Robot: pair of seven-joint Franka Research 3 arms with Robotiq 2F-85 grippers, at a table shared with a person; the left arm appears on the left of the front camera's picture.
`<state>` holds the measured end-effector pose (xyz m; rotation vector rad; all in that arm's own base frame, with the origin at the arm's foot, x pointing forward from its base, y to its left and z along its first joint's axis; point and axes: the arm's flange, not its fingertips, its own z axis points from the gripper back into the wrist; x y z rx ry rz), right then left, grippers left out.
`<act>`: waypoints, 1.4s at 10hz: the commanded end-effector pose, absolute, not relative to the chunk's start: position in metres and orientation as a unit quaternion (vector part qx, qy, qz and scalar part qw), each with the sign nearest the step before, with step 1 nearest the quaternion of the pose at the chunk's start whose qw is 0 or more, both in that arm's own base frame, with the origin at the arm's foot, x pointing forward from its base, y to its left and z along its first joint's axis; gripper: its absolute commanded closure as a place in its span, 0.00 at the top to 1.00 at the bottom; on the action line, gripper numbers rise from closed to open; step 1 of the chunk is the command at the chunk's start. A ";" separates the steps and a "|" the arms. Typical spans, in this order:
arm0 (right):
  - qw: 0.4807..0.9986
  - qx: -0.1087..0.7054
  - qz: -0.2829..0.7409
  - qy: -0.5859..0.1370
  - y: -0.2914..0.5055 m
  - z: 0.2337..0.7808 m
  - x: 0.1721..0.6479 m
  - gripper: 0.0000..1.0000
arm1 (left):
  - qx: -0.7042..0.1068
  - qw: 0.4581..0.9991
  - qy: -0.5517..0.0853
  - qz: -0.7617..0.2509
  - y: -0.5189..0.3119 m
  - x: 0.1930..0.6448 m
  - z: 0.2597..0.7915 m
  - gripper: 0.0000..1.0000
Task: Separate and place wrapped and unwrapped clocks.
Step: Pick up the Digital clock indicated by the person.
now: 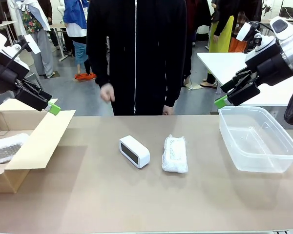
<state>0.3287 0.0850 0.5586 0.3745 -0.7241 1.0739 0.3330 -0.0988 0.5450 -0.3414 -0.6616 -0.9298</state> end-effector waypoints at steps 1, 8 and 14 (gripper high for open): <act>0.777 0.186 0.498 -0.337 0.086 0.556 0.329 1.00 | -0.162 0.829 -0.321 -0.429 -0.100 0.334 0.542 1.00; 0.777 0.186 0.498 -0.337 0.086 0.556 0.329 1.00 | -0.162 0.829 -0.321 -0.429 -0.100 0.334 0.542 1.00; 0.777 0.186 0.498 -0.337 0.086 0.556 0.329 1.00 | -0.162 0.829 -0.321 -0.429 -0.100 0.334 0.542 1.00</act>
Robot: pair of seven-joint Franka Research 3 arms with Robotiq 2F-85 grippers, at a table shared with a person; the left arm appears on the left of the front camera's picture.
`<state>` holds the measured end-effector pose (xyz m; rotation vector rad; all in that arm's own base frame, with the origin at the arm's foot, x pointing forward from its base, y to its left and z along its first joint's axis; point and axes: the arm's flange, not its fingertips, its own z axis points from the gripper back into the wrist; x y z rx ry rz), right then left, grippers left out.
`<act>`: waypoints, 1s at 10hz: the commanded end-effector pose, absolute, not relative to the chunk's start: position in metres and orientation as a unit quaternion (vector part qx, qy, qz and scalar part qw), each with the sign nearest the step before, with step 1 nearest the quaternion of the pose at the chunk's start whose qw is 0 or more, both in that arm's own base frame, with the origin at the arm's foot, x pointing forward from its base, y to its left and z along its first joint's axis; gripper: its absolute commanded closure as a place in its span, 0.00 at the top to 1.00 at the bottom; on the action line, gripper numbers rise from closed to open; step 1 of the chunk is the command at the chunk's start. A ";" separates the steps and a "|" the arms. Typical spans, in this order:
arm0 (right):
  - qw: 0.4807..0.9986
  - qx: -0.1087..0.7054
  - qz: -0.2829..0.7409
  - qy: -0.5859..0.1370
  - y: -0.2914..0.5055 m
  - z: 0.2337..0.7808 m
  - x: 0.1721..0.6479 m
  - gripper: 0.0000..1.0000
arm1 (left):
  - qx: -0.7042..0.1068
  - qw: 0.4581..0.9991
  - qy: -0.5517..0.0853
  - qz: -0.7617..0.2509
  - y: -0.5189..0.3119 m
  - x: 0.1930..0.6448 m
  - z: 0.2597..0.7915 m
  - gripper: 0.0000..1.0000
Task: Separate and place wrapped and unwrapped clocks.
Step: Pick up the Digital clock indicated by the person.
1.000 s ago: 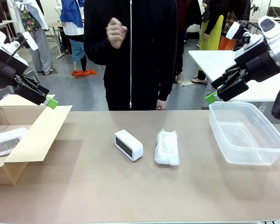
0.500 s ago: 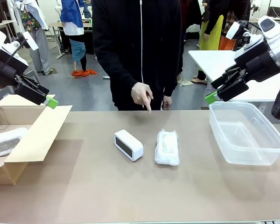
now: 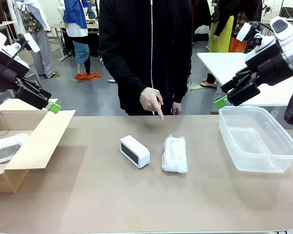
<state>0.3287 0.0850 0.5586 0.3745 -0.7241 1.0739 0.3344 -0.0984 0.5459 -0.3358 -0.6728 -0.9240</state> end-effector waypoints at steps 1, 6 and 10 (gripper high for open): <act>0.777 0.186 0.498 -0.337 0.086 0.556 0.329 1.00 | -0.162 0.829 -0.321 -0.429 -0.100 0.334 0.542 1.00; 0.777 0.186 0.498 -0.337 0.086 0.556 0.329 1.00 | -0.158 0.828 -0.317 -0.435 -0.098 0.334 0.546 1.00; 0.777 0.186 0.498 -0.337 0.086 0.556 0.329 1.00 | -0.145 0.861 -0.229 -0.431 -0.250 0.371 0.548 1.00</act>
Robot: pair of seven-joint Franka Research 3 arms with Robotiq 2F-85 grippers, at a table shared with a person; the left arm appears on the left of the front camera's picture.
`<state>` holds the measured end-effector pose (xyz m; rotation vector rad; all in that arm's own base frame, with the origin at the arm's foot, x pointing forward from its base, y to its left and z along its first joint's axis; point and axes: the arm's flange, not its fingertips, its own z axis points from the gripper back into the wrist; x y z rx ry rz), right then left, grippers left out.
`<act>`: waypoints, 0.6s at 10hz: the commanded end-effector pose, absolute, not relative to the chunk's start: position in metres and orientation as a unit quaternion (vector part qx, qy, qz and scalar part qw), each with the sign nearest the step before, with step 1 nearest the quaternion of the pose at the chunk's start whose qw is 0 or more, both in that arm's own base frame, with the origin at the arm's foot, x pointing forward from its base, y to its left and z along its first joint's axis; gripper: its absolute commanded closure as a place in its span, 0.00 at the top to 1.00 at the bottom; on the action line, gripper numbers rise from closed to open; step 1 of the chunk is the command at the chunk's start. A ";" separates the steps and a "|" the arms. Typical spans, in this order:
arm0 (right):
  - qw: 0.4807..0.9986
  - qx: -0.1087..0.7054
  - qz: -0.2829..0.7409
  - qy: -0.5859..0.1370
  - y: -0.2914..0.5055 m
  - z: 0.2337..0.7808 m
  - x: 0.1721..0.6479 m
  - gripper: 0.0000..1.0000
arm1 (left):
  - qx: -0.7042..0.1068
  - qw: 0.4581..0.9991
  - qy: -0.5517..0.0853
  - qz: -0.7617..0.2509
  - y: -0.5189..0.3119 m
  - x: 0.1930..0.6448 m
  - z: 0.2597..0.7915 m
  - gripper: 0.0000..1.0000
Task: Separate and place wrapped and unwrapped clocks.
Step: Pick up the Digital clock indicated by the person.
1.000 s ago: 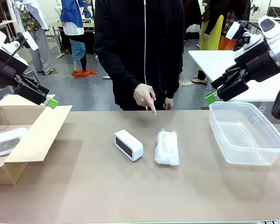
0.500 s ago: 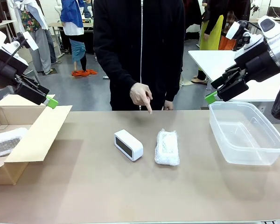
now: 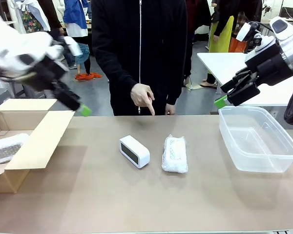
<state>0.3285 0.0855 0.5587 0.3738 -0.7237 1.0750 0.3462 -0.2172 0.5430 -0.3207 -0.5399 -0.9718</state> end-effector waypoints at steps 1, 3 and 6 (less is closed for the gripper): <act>0.777 0.186 0.498 -0.337 0.086 0.556 0.329 1.00 | -0.138 0.887 -0.201 -0.393 -0.287 0.372 0.537 1.00; 0.777 0.186 0.498 -0.337 0.086 0.556 0.329 1.00 | -0.139 0.919 -0.168 -0.329 -0.358 0.372 0.508 1.00; 0.777 0.186 0.498 -0.337 0.086 0.556 0.329 1.00 | -0.127 0.928 -0.172 -0.305 -0.431 0.376 0.445 1.00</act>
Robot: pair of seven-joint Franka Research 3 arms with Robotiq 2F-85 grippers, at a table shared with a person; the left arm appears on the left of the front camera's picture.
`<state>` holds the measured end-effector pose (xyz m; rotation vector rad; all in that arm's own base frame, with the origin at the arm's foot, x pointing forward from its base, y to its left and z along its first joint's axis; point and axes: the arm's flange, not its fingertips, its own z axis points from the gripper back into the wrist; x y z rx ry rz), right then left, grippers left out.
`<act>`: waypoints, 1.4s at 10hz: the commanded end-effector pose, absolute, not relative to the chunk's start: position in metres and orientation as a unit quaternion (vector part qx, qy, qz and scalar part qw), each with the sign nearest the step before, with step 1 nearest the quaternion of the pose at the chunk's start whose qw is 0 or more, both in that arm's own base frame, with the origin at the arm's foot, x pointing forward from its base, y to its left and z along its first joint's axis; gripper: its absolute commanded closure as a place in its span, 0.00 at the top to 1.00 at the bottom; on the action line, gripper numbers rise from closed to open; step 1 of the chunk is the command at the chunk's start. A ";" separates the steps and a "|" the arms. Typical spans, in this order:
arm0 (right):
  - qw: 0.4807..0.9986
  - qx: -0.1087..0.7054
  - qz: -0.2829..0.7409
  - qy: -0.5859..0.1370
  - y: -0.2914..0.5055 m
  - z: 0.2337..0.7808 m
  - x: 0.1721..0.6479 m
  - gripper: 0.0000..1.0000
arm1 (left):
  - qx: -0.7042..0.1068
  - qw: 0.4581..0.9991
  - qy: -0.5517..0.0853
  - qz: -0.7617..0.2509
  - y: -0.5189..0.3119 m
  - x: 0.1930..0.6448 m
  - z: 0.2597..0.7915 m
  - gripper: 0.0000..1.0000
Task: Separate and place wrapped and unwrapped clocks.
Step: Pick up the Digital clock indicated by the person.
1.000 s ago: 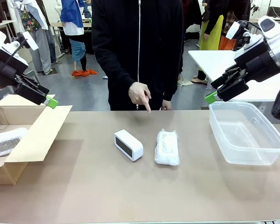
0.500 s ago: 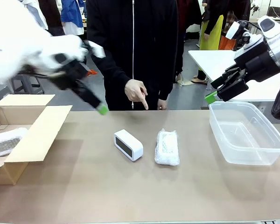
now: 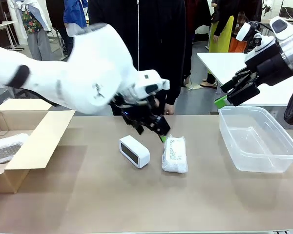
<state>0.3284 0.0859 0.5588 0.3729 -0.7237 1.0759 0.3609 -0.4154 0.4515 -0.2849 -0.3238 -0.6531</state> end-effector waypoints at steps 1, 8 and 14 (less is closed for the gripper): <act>0.777 0.186 0.498 -0.337 0.086 0.556 0.329 1.00 | -0.116 0.930 -0.196 -0.287 -0.436 0.380 0.430 1.00; 0.777 0.186 0.498 -0.337 0.086 0.556 0.329 1.00 | -0.134 0.927 -0.174 -0.302 -0.430 0.369 0.431 1.00; 0.777 0.186 0.498 -0.337 0.086 0.556 0.329 1.00 | -0.111 0.970 -0.162 -0.142 -0.512 0.403 0.381 1.00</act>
